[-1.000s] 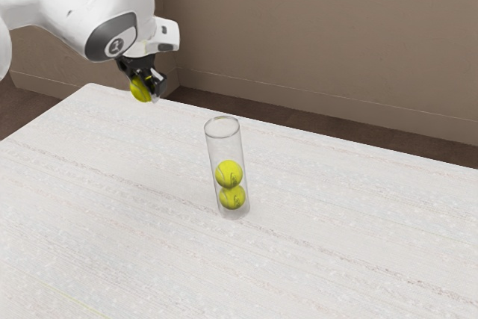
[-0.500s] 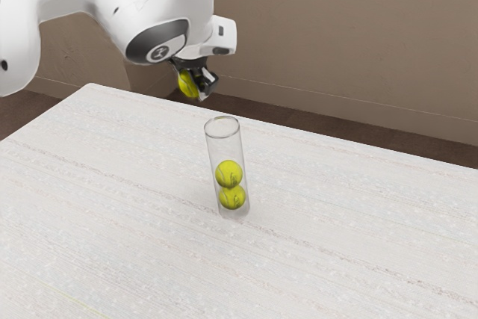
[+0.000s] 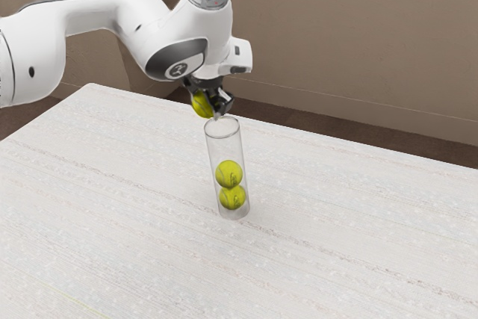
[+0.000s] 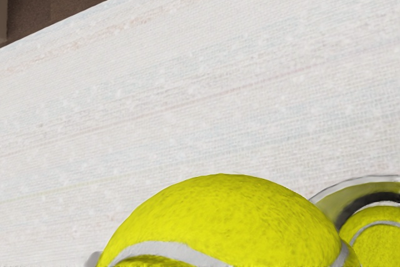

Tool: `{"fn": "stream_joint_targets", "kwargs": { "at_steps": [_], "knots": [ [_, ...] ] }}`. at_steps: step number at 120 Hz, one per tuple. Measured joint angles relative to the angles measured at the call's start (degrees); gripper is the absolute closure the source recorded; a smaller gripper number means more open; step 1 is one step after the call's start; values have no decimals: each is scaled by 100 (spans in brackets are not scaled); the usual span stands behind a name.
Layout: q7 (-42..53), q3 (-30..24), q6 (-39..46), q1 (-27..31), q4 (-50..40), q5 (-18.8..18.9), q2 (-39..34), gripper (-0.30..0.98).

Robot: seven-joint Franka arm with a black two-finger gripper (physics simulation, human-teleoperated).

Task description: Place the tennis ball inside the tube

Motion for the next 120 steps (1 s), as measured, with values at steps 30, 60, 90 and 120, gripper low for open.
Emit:
{"fn": "stream_joint_targets", "kwargs": {
  "at_steps": [30,60,90,120],
  "knots": [
    [-157,-239,-4,-17,39,-4,71,50],
    [-161,-323,-11,-18,142,59,55,18],
    [5,-105,-284,-138,399,35,-240,6],
    [881,834,-1501,2325,571,-1672,-835,2]
  ]
}}
